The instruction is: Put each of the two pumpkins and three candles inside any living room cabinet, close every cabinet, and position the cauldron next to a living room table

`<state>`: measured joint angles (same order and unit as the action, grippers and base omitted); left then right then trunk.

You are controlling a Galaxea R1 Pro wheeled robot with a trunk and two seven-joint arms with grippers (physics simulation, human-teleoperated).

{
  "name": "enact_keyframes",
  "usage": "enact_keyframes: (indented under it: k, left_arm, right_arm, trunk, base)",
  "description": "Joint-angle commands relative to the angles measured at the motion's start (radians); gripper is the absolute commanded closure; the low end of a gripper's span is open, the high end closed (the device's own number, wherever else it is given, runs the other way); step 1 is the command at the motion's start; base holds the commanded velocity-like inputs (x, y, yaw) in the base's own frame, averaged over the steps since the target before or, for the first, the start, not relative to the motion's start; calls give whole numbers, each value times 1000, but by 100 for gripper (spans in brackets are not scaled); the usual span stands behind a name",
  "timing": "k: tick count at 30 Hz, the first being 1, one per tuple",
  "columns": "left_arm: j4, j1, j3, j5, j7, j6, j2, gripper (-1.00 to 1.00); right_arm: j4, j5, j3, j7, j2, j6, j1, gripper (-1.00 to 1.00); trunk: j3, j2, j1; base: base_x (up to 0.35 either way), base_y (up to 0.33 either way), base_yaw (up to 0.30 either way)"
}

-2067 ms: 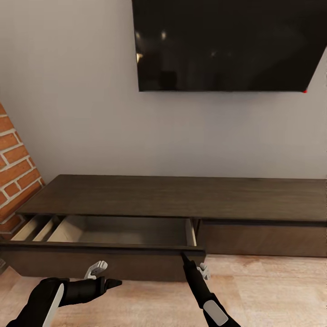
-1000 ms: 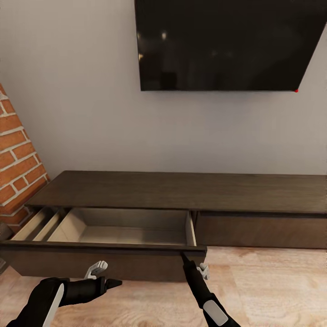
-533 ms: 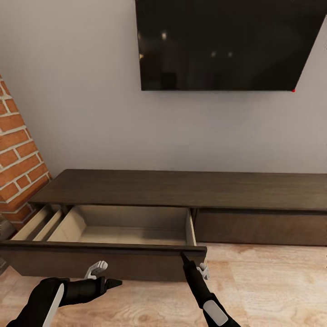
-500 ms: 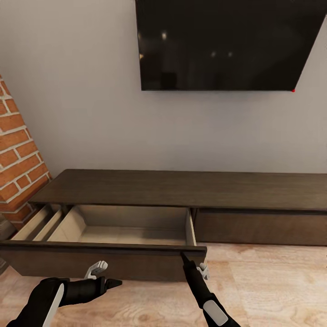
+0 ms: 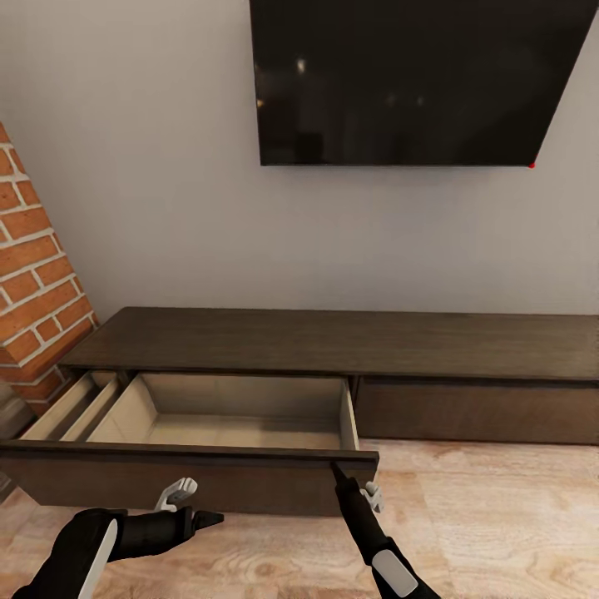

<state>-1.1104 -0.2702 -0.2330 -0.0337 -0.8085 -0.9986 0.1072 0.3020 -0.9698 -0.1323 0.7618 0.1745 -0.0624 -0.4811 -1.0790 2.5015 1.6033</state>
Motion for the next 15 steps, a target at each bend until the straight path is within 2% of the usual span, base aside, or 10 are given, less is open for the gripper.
enact_keyframes:
  k: [1, 15]
  left_arm:
    - [0, 0, 0, 0, 0, 0, 0, -100]
    - [0, 0, 0, 0, -1, 0, 0, -100]
  right_arm:
    - [3, -15, -10, 13, 0, 1, -1, 100]
    - [3, -15, -10, 13, 0, 1, -1, 100]
  trunk:
    - [0, 0, 0]
    - [0, 0, 0]
  base:
    - [-14, 0, 0]
    - [-47, 0, 0]
